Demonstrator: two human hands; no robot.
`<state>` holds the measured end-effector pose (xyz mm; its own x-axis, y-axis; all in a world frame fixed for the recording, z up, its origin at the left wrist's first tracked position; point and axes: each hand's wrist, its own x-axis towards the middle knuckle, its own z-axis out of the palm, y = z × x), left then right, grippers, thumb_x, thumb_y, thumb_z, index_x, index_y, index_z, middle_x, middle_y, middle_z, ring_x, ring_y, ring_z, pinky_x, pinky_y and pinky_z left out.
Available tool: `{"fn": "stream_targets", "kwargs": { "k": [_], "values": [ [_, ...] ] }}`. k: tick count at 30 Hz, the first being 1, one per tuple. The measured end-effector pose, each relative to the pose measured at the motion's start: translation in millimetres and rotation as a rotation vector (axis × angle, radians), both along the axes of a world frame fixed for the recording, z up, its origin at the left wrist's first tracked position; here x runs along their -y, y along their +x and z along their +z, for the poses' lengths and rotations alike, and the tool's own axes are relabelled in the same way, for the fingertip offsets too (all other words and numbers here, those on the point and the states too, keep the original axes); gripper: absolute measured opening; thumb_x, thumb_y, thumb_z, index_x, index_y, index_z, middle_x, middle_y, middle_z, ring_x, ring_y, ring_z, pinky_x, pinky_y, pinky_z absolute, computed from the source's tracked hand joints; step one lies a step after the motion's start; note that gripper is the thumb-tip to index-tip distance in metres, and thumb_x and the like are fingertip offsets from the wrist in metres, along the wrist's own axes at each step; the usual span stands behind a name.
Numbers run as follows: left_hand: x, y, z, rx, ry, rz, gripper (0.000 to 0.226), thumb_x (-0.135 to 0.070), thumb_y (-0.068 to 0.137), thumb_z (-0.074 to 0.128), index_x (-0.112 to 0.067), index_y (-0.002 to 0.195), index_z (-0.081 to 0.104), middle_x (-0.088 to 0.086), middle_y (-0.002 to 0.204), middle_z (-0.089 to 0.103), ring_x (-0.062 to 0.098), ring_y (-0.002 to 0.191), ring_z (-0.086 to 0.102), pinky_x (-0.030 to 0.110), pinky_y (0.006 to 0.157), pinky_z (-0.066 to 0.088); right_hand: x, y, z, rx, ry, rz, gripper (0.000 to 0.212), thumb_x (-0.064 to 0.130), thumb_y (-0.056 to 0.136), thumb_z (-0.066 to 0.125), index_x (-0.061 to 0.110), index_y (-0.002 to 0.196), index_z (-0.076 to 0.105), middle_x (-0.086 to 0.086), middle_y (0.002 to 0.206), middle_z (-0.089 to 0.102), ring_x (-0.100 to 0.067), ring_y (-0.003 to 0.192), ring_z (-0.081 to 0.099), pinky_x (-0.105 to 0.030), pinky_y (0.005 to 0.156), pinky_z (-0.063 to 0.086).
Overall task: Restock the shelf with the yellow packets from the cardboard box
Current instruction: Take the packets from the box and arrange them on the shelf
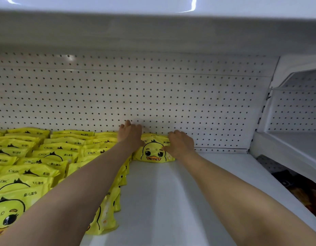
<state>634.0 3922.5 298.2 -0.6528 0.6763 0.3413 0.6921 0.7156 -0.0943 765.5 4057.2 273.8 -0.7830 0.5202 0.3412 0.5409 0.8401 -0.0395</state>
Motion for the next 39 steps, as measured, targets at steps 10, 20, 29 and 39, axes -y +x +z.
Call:
{"fn": "stream_targets", "kwargs": {
  "k": [10, 20, 29, 39],
  "values": [
    [20.4, 27.7, 16.0, 0.138, 0.192, -0.016, 0.051, -0.045, 0.081, 0.072, -0.022, 0.123, 0.052, 0.002, 0.121, 0.054, 0.024, 0.119, 0.044, 0.036, 0.093, 0.041, 7.6, 16.5, 30.0, -0.046, -0.030, 0.059, 0.056, 0.049, 0.091, 0.058, 0.015, 0.134, 0.048, -0.007, 0.132, 0.053, -0.026, 0.123, 0.046, -0.036, 0.082, 0.045],
    [168.6, 62.9, 60.2, 0.171, 0.463, -0.097, 0.048, -0.036, 0.084, 0.071, -0.023, 0.127, 0.055, 0.008, 0.125, 0.051, 0.028, 0.121, 0.046, 0.039, 0.096, 0.041, 119.4, 37.1, 87.2, -0.120, -0.012, 0.362, 0.049, 0.045, 0.094, 0.059, 0.027, 0.139, 0.050, 0.000, 0.147, 0.045, -0.022, 0.136, 0.037, -0.040, 0.105, 0.040],
    [389.5, 75.5, 32.2, -0.092, 0.519, 0.083, 0.042, -0.037, 0.086, 0.069, -0.017, 0.121, 0.060, 0.012, 0.118, 0.056, 0.035, 0.114, 0.049, 0.046, 0.091, 0.046, 316.5, 18.3, 72.2, -0.178, 0.029, 0.585, 0.051, 0.047, 0.094, 0.059, 0.027, 0.140, 0.050, 0.002, 0.148, 0.044, -0.021, 0.139, 0.032, -0.035, 0.105, 0.035],
    [651.8, 104.0, -5.8, -0.122, 0.393, 0.434, 0.046, -0.036, 0.085, 0.068, -0.018, 0.126, 0.057, 0.009, 0.122, 0.055, 0.035, 0.112, 0.051, 0.049, 0.090, 0.048, 552.7, -23.0, 32.3, -0.132, -0.048, 0.939, 0.049, 0.044, 0.092, 0.062, 0.026, 0.137, 0.053, -0.002, 0.145, 0.047, -0.024, 0.137, 0.038, -0.034, 0.109, 0.033]
  ]
}}
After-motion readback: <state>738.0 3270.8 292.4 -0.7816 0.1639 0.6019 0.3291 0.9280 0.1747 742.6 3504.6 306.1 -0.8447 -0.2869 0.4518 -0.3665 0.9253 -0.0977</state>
